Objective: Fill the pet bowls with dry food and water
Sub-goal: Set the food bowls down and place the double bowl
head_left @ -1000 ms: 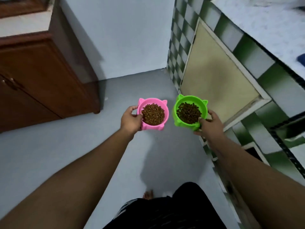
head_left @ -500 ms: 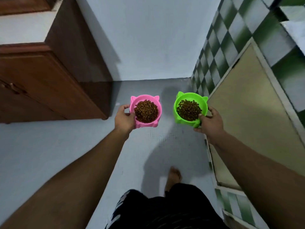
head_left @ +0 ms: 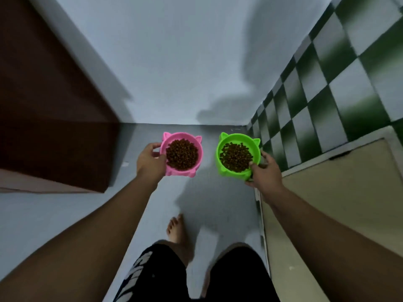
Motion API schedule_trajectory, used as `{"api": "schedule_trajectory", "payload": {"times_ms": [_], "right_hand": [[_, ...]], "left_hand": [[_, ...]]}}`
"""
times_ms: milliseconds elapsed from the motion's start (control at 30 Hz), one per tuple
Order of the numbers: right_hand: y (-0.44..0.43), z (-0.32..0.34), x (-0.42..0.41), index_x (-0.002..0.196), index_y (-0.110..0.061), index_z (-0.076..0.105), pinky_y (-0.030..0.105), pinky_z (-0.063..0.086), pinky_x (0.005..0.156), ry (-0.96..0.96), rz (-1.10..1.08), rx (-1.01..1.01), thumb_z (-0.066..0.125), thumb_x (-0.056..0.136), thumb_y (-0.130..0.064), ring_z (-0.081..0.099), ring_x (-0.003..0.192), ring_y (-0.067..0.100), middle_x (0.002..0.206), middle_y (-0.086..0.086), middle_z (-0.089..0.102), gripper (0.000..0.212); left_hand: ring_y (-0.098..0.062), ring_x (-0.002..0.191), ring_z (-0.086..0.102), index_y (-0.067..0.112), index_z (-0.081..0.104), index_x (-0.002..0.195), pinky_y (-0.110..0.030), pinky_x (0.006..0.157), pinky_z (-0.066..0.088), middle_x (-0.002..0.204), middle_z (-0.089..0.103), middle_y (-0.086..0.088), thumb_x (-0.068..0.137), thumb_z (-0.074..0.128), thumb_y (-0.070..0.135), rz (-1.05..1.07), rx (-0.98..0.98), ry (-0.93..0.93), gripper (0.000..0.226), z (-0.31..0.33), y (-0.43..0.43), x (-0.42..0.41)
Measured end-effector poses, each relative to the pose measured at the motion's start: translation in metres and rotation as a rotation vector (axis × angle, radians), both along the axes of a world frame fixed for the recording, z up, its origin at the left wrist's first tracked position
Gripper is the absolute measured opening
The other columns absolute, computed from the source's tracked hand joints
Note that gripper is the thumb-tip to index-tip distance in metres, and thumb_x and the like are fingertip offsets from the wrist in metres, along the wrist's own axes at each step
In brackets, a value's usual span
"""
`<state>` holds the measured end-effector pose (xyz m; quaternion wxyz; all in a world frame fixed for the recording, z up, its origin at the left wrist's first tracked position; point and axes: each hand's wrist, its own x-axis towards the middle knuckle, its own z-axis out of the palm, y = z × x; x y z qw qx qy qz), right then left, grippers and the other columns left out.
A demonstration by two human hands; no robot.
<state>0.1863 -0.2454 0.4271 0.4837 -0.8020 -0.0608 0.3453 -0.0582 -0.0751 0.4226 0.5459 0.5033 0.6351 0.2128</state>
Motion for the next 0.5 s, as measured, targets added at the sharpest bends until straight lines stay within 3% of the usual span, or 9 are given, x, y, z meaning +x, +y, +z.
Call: {"api": "schedule_trajectory", "payload": {"times_ms": [133, 300, 500], "right_hand": [[0.066, -0.083, 0.047, 0.133, -0.031, 0.053, 0.054, 0.061, 0.069, 0.035, -0.028, -0.043, 0.064, 0.095, -0.010, 0.064, 0.103, 0.038, 0.129, 0.009, 0.056, 0.045], [0.149, -0.239, 0.111, 0.137, -0.025, 0.050, 0.061, 0.059, 0.074, 0.062, -0.033, -0.062, 0.064, 0.094, -0.007, 0.066, 0.100, 0.040, 0.118, 0.010, 0.061, 0.049], [0.223, -0.430, 0.173, 0.128, -0.036, 0.054, 0.060, 0.059, 0.072, 0.011, -0.018, -0.114, 0.069, 0.090, -0.015, 0.069, 0.092, 0.038, 0.107, 0.008, 0.068, 0.046]], "left_hand": [[-0.029, 0.089, 0.074, 0.029, 0.064, 0.115, -0.054, 0.071, 0.064, 0.105, 0.071, -0.005, 0.095, 0.069, 0.018, 0.000, -0.040, 0.030, 0.024, -0.079, 0.068, 0.056], [-0.030, 0.090, 0.073, 0.021, 0.062, 0.122, -0.053, 0.075, 0.064, 0.104, 0.070, -0.008, 0.097, 0.067, 0.011, -0.002, -0.052, 0.036, 0.028, -0.217, 0.151, 0.124], [-0.029, 0.086, 0.074, 0.017, 0.061, 0.126, -0.054, 0.072, 0.064, 0.103, 0.069, -0.008, 0.097, 0.066, 0.009, 0.062, -0.092, 0.055, 0.031, -0.405, 0.201, 0.167]]}}
